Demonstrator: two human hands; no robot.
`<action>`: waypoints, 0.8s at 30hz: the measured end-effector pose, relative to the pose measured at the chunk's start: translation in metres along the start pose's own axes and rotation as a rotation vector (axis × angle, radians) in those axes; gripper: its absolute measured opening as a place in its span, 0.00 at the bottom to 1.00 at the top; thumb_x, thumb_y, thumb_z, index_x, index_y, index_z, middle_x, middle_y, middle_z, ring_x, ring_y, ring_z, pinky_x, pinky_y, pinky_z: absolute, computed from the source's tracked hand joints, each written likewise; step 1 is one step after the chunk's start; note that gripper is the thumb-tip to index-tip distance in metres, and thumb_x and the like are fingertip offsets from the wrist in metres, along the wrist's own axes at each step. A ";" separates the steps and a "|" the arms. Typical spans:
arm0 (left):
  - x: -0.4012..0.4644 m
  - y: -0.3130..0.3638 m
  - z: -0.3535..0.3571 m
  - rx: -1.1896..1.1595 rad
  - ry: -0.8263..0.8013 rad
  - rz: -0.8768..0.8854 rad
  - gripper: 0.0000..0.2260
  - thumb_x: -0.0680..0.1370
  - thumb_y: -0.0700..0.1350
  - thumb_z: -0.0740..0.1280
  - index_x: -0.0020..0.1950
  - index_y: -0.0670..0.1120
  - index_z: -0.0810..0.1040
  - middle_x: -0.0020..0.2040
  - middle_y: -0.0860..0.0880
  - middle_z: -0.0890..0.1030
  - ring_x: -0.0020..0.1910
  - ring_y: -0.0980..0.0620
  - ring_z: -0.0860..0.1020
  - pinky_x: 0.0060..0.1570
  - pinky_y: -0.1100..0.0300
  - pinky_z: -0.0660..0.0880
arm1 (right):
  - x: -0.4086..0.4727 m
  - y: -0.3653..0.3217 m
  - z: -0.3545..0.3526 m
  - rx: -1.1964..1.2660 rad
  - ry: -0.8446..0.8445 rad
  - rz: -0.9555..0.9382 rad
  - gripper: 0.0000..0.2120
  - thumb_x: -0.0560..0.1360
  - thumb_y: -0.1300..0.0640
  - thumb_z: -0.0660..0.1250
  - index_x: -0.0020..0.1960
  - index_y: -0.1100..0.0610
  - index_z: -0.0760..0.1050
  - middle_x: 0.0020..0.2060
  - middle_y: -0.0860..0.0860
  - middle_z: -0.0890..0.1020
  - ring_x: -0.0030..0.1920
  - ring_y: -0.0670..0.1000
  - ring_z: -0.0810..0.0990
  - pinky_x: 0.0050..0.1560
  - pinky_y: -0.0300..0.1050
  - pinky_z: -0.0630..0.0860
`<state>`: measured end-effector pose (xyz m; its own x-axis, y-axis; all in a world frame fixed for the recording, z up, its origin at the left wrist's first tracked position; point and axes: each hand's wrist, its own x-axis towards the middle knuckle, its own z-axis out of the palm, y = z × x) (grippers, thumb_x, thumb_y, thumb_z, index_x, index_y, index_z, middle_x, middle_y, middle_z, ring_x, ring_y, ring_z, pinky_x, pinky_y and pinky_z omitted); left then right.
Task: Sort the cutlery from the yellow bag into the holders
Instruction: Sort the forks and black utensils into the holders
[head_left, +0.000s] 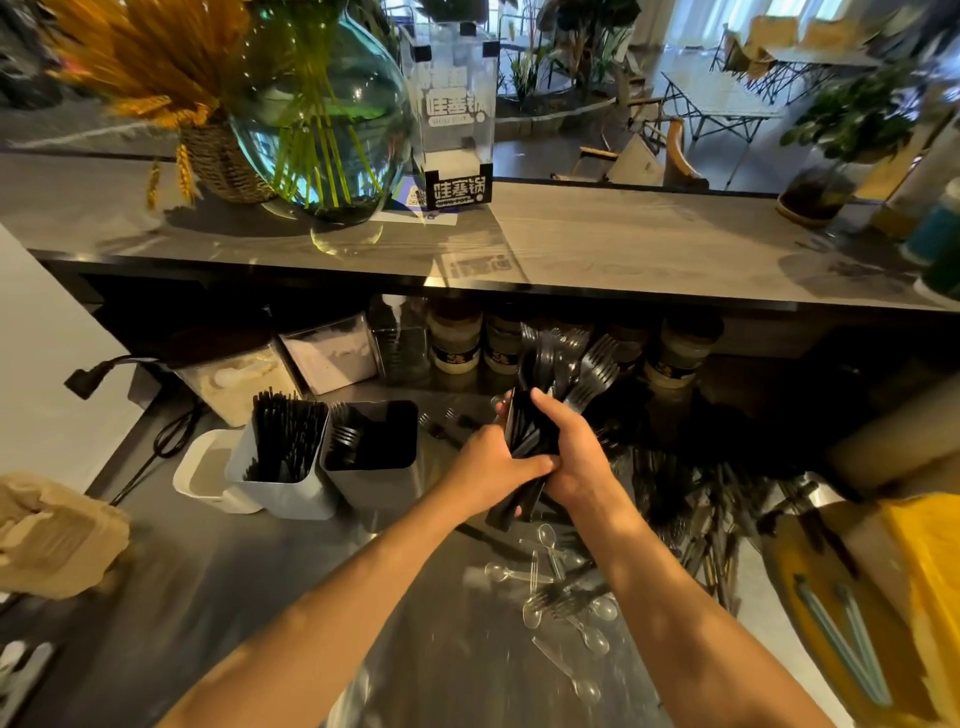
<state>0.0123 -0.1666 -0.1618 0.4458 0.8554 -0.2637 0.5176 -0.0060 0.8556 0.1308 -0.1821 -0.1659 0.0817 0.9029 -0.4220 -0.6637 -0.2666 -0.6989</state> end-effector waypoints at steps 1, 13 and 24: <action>0.000 -0.003 -0.002 -0.073 -0.014 -0.032 0.13 0.74 0.49 0.75 0.55 0.46 0.81 0.43 0.51 0.84 0.40 0.55 0.83 0.38 0.60 0.80 | 0.001 0.000 0.002 -0.002 -0.012 0.019 0.15 0.76 0.53 0.67 0.55 0.63 0.81 0.49 0.58 0.84 0.48 0.53 0.85 0.51 0.47 0.82; -0.018 -0.039 -0.052 -0.632 0.092 -0.188 0.11 0.77 0.52 0.72 0.55 0.48 0.82 0.50 0.46 0.86 0.52 0.47 0.84 0.57 0.48 0.80 | 0.014 0.030 0.044 -0.156 -0.139 0.077 0.23 0.80 0.51 0.64 0.68 0.66 0.75 0.63 0.66 0.79 0.65 0.64 0.78 0.68 0.59 0.74; -0.024 -0.063 -0.083 -0.673 0.270 -0.142 0.06 0.78 0.54 0.70 0.55 0.58 0.80 0.53 0.51 0.85 0.54 0.51 0.83 0.58 0.47 0.80 | 0.022 0.063 0.094 -0.193 -0.017 -0.043 0.17 0.79 0.55 0.66 0.62 0.65 0.80 0.57 0.63 0.83 0.58 0.61 0.83 0.60 0.56 0.79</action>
<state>-0.0917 -0.1440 -0.1722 0.1678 0.9223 -0.3480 -0.0417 0.3594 0.9323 0.0211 -0.1472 -0.1656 0.0932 0.9201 -0.3804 -0.5045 -0.2857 -0.8148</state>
